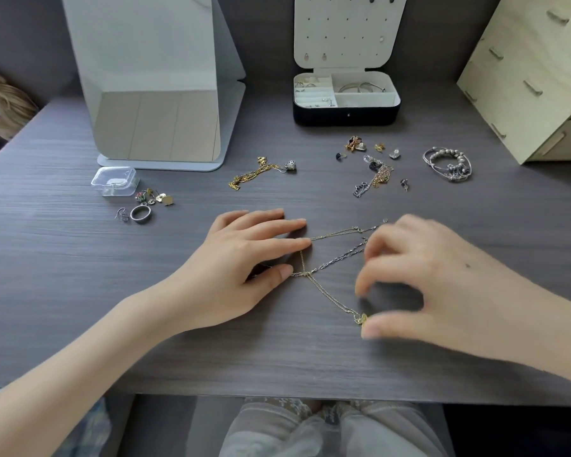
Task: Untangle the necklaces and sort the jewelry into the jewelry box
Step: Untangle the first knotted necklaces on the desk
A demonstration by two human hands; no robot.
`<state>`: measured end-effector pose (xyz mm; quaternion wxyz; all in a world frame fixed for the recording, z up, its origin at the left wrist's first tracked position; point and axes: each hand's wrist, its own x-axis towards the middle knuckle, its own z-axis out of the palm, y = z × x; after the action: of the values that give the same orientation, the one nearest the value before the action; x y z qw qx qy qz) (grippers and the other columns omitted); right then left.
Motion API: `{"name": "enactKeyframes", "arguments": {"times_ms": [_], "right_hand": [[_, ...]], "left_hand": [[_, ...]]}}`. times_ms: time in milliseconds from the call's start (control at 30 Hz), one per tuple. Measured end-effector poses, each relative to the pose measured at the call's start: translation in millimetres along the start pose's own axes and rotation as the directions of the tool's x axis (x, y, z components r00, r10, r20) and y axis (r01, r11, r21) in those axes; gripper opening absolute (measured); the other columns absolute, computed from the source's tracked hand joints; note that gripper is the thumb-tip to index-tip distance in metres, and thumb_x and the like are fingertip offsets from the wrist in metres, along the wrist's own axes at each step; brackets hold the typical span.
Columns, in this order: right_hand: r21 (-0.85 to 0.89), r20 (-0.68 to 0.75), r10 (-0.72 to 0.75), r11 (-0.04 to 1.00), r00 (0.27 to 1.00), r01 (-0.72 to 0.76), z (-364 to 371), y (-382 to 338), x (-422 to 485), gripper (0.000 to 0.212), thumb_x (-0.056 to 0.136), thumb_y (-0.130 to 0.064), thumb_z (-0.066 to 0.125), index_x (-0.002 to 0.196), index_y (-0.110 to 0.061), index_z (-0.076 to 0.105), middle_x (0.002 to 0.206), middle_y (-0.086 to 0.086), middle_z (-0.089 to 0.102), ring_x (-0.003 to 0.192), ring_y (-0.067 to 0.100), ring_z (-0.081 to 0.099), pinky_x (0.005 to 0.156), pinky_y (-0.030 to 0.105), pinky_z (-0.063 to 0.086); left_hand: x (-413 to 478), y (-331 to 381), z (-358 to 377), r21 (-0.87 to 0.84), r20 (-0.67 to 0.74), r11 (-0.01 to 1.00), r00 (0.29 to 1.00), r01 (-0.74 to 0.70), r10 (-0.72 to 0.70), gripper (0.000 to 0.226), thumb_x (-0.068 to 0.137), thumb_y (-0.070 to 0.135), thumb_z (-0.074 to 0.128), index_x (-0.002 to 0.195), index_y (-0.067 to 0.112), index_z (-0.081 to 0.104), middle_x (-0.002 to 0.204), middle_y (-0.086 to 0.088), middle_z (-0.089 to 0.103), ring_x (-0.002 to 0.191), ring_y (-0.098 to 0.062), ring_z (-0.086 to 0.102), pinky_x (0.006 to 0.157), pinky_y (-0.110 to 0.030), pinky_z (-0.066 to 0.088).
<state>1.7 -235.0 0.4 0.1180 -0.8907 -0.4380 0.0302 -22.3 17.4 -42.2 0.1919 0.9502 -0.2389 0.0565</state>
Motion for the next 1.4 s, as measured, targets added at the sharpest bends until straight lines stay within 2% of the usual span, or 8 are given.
{"name": "enactKeyframes", "arguments": {"times_ms": [300,400,533,767,1000,1233,1333,1400], "right_hand": [[0.176,-0.002,-0.086,0.981,0.996,0.085,12.2,-0.7,-0.1,0.019,0.077,-0.044,0.049,0.073,-0.026,0.05,0.073,-0.018,0.049,0.073,-0.001,0.038,0.07,0.015,0.034],[0.28,-0.076,-0.036,0.958,0.996,0.056,3.4,-2.4,10.0,0.017,0.078,-0.041,0.055,0.076,-0.024,0.054,0.071,-0.019,0.052,0.073,-0.01,0.044,0.072,0.004,0.033],[0.366,-0.16,0.041,0.93,0.986,0.02,-3.3,-3.7,36.4,0.009,0.08,-0.03,0.06,0.08,-0.023,0.055,0.075,-0.014,0.062,0.067,-0.011,0.049,0.067,0.006,0.036],[0.194,-0.231,0.117,0.978,0.966,-0.072,17.5,-4.3,66.2,0.015,0.087,-0.038,0.038,0.088,-0.024,0.033,0.069,-0.009,0.069,0.054,0.002,0.045,0.062,0.03,0.039],[0.129,-0.333,0.178,0.981,0.926,-0.143,25.6,2.8,56.7,0.042,0.087,-0.049,0.02,0.095,-0.015,0.042,0.053,-0.003,0.059,0.054,0.029,0.057,0.058,0.037,0.047],[-0.05,-0.382,0.127,0.986,0.916,-0.158,25.4,-0.1,40.7,0.028,0.087,-0.037,0.04,0.08,-0.012,0.05,0.04,-0.011,0.034,0.032,0.025,0.045,0.036,0.027,0.036],[-0.108,-0.35,0.155,0.973,0.924,-0.204,24.7,-0.6,34.8,0.02,0.081,-0.032,0.059,0.074,-0.014,0.053,0.039,-0.005,0.046,0.034,0.026,0.048,0.038,0.027,0.036],[-0.142,-0.25,0.206,0.959,0.946,-0.246,19.8,-3.9,32.7,0.019,0.087,-0.035,0.061,0.081,-0.018,0.055,0.054,-0.002,0.058,0.052,0.028,0.057,0.05,0.03,0.04]], "left_hand": [[-1.8,-2.1,-1.6,-0.016,0.0,1.0,1.0,0.001,-0.001,0.046,0.089,0.048,0.038,0.129,0.031,0.055,0.142,0.015,0.043,0.137,-0.008,0.031,0.109,-0.04,0.022],[-2.3,-3.2,-2.0,-0.008,0.007,1.0,1.0,-0.001,0.001,0.049,0.089,0.05,0.037,0.13,0.03,0.054,0.143,0.015,0.043,0.137,-0.009,0.031,0.109,-0.041,0.023],[-2.3,-3.3,-2.3,-0.009,0.018,1.0,1.0,0.003,-0.003,0.05,0.088,0.052,0.037,0.131,0.031,0.053,0.144,0.015,0.042,0.137,-0.009,0.03,0.11,-0.041,0.022],[-1.9,-2.4,-3.4,0.005,0.025,1.0,1.0,0.002,-0.002,0.054,0.088,0.054,0.036,0.132,0.029,0.052,0.144,0.013,0.042,0.137,-0.008,0.028,0.111,-0.039,0.02],[-3.0,-5.6,-4.3,0.028,0.029,0.999,0.999,0.023,-0.024,0.06,0.086,0.059,0.035,0.134,0.028,0.05,0.145,0.014,0.04,0.137,-0.011,0.029,0.112,-0.04,0.017],[-2.4,-6.4,-6.6,0.018,0.049,0.999,0.998,0.027,-0.027,0.063,0.084,0.064,0.033,0.136,0.03,0.048,0.146,0.015,0.037,0.138,-0.01,0.026,0.113,-0.04,0.014],[-1.9,-7.8,-7.5,0.022,0.059,1.0,0.998,0.023,-0.024,0.065,0.083,0.066,0.032,0.137,0.032,0.046,0.147,0.015,0.036,0.139,-0.01,0.025,0.114,-0.041,0.013],[-1.6,-8.2,-7.9,0.026,0.061,0.999,0.998,0.019,-0.021,0.066,0.082,0.067,0.033,0.137,0.032,0.045,0.147,0.015,0.035,0.139,-0.011,0.024,0.115,-0.042,0.012]]}}
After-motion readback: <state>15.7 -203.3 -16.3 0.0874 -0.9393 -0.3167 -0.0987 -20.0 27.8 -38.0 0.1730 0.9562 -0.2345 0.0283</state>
